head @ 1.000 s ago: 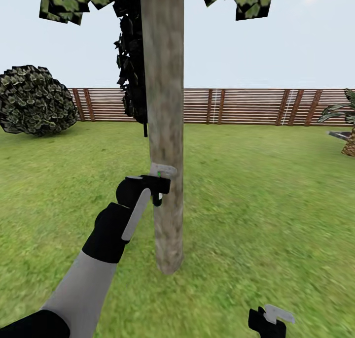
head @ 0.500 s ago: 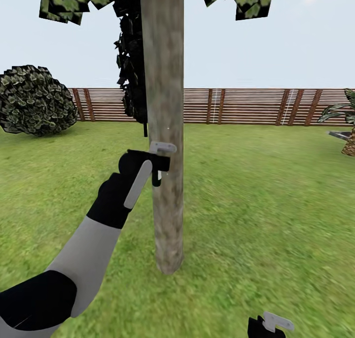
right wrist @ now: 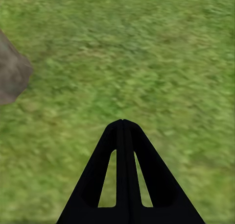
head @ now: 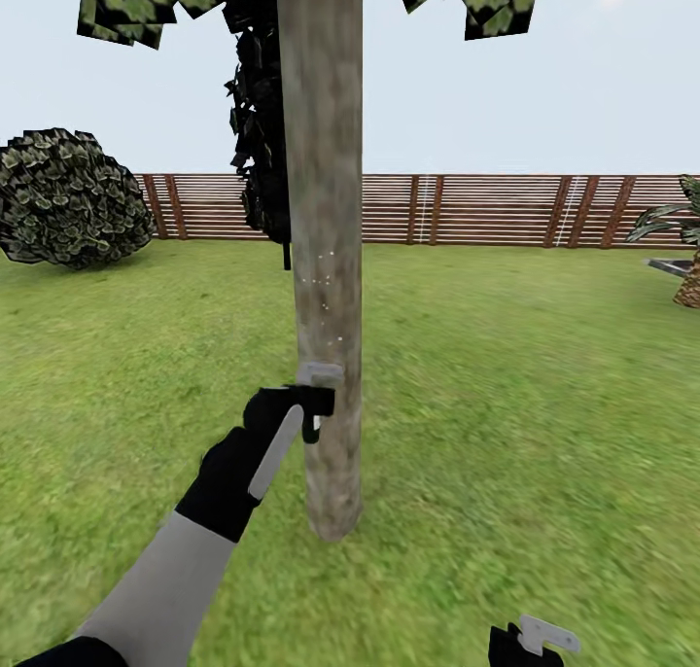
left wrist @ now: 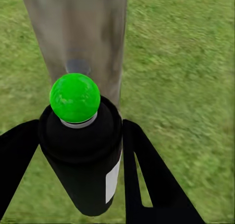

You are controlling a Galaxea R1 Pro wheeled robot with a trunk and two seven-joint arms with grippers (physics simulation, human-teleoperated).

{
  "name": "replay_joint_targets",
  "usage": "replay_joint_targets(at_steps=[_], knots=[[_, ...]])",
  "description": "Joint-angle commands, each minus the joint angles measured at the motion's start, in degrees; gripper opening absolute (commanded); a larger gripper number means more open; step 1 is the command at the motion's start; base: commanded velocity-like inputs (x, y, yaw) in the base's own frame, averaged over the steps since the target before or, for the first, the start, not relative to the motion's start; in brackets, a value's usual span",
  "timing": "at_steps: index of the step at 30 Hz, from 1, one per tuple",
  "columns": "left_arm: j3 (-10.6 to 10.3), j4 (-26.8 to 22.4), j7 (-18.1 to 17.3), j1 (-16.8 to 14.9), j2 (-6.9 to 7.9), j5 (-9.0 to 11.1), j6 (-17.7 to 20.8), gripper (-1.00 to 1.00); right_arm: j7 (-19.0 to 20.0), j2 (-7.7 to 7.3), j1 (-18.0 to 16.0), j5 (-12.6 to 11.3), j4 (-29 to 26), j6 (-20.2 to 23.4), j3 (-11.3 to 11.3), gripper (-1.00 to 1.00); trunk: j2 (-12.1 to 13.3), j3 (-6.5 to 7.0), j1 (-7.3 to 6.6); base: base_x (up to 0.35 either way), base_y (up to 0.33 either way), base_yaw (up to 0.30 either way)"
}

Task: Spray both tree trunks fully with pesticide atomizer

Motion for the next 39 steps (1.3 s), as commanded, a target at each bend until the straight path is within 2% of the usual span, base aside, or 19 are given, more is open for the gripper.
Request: replay_joint_targets(at_steps=[1,4,5,8,9,12,14,17,19,21,22,25,26,27,28,29,33,36,39], knots=[[-0.11,0.47,0.56,0.49,0.05,0.45,-0.48,-1.0,-0.01,0.03,-0.04,-0.6,0.0,-0.29,-0.04,-1.0,-0.14,-0.12,0.04,0.0,0.0,0.0],[-0.3,5.66,0.38,3.25,0.24,0.39,-5.71,-1.0,-0.01,0.03,-0.04,-0.65,0.0,-0.29,-0.04,-1.0,-0.14,-0.12,0.04,0.0,0.0,0.0],[-0.31,6.65,0.36,3.44,0.26,0.38,-6.51,-1.0,-0.01,0.03,-0.04,-0.66,0.0,-0.29,-0.04,-1.0,-0.14,-0.12,0.04,0.0,0.0,0.0],[-0.4,13.76,-0.32,4.02,0.57,0.38,-11.63,-1.0,-0.01,0.03,-0.04,-0.73,0.0,-0.3,-0.04,-1.0,-0.14,-0.12,0.04,0.0,0.0,0.0],[-0.42,17.2,-1.18,4.12,0.78,0.37,-14.3,-1.0,-0.01,0.03,-0.04,-0.76,0.0,-0.3,-0.04,-1.0,-0.14,-0.12,0.04,0.0,0.0,0.0],[-0.44,22.79,-2.53,4.22,0.98,0.37,-18.46,-1.0,-0.01,0.03,-0.04,-0.77,0.0,-0.35,-0.04,-1.0,-0.14,-0.12,0.04,0.0,0.0,0.0],[-0.47,28.28,-3.88,4.27,1.05,0.36,-22.89,-1.0,-0.01,0.02,-0.04,-0.78,0.0,-0.37,-0.04,-1.0,-0.14,-0.12,0.04,0.0,0.0,0.0],[-0.46,31.1,-5.04,4.26,1.07,0.37,-25.44,-1.0,-0.01,-0.03,-0.04,-0.78,0.0,-0.35,-0.04,-1.0,-0.14,-0.12,0.04,0.0,0.0,0.0],[-0.43,31.0,-5.39,4.23,1.07,0.37,-25.77,-1.0,-0.01,-0.04,-0.04,-0.78,0.0,-0.34,-0.04,-1.0,-0.14,-0.12,0.04,0.0,0.0,0.0],[-0.34,29.06,-5.29,4.21,1.08,0.37,-24.71,-1.0,-0.01,-0.05,-0.03,-0.78,0.0,-0.34,-0.04,-1.0,-0.14,-0.12,0.04,0.0,0.0,0.0],[-0.25,26.83,-5.22,4.21,1.08,0.37,-22.94,-1.0,-0.01,-0.05,-0.03,-0.78,0.0,-0.36,-0.04,-1.0,-0.14,-0.12,0.04,0.0,0.0,0.0],[0.02,16.45,-4.97,4.2,1.08,0.37,-14.44,-1.0,-0.01,0.0,-0.04,-0.78,0.01,-0.3,-0.04,-1.0,-0.14,-0.12,0.04,0.0,0.0,0.0],[0.07,14.97,-4.91,4.2,1.06,0.37,-12.99,-1.0,-0.01,0.01,-0.04,-0.78,0.01,-0.3,-0.04,-1.0,-0.14,-0.12,0.04,0.0,0.0,0.0],[0.17,12.13,-4.7,4.2,1.05,0.37,-9.94,-1.0,-0.01,0.01,-0.04,-0.78,0.04,-0.29,-0.03,-1.0,-0.14,-0.12,0.04,0.0,0.0,0.0],[0.29,8.22,-3.9,4.2,1.02,0.37,-5.23,-1.0,-0.01,0.02,-0.04,-0.78,0.06,-0.29,-0.02,-1.0,-0.14,-0.12,0.04,0.0,0.0,0.0],[0.35,5.95,-2.92,4.17,1.01,0.37,-2.13,-1.0,-0.01,0.02,-0.04,-0.78,0.07,-0.29,0.0,-1.0,-0.14,-0.12,0.04,0.0,0.0,0.0],[0.48,0.04,2.25,2.81,0.86,0.57,6.42,-1.0,-0.01,0.03,-0.04,-0.78,0.18,-0.29,0.04,-1.0,-0.14,-0.12,0.04,0.0,0.0,0.0],[0.51,-2.47,3.97,-0.68,0.63,0.58,9.66,-1.0,-0.01,0.03,-0.04,-0.78,0.4,-0.29,0.04,-1.0,-0.14,-0.12,0.04,0.0,0.0,0.0],[0.53,-2.86,4.47,-4.0,0.47,0.49,9.66,-1.0,-0.01,0.03,-0.04,-0.78,0.56,-0.29,0.04,-1.0,-0.14,-0.12,0.04,0.0,0.0,0.0]])
